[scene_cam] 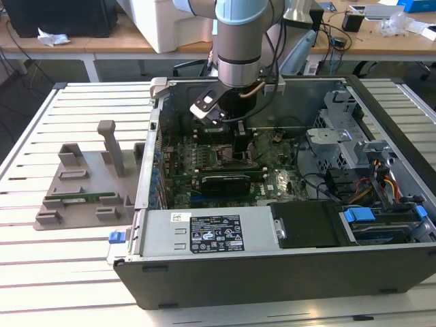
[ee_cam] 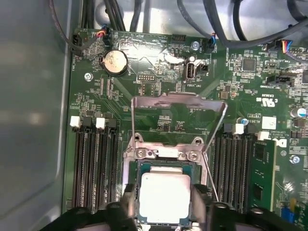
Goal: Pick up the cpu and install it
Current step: 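Place the cpu into insertion slot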
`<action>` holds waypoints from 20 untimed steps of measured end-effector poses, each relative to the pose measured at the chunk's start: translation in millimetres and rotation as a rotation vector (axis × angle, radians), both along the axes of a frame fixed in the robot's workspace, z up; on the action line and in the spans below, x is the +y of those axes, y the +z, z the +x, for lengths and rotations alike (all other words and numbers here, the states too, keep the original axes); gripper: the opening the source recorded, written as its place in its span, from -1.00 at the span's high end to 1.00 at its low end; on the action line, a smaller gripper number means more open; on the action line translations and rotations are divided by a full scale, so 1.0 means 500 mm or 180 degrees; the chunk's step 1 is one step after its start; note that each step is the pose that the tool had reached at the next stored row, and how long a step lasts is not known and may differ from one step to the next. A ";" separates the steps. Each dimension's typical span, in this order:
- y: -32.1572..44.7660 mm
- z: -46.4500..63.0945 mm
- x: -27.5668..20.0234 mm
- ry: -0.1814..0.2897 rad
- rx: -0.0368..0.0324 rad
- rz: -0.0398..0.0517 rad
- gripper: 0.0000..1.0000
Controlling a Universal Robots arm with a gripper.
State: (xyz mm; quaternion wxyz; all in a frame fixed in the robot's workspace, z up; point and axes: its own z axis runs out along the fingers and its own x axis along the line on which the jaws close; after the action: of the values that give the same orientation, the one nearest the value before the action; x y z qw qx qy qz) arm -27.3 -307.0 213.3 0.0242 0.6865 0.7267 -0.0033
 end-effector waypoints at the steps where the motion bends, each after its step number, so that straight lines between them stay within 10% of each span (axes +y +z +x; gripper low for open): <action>1: 0.001 0.000 0.0000 0.0000 0.0000 0.0000 -0.07; 9: 0.001 -0.004 -0.0075 0.0000 0.0000 0.0000 0.77; 20: -0.019 0.005 -0.0079 -0.0001 0.0027 0.0000 0.79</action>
State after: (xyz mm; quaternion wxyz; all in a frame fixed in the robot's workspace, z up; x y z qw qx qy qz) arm -24.9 -311.0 203.7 0.0211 0.6865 0.7268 -0.0062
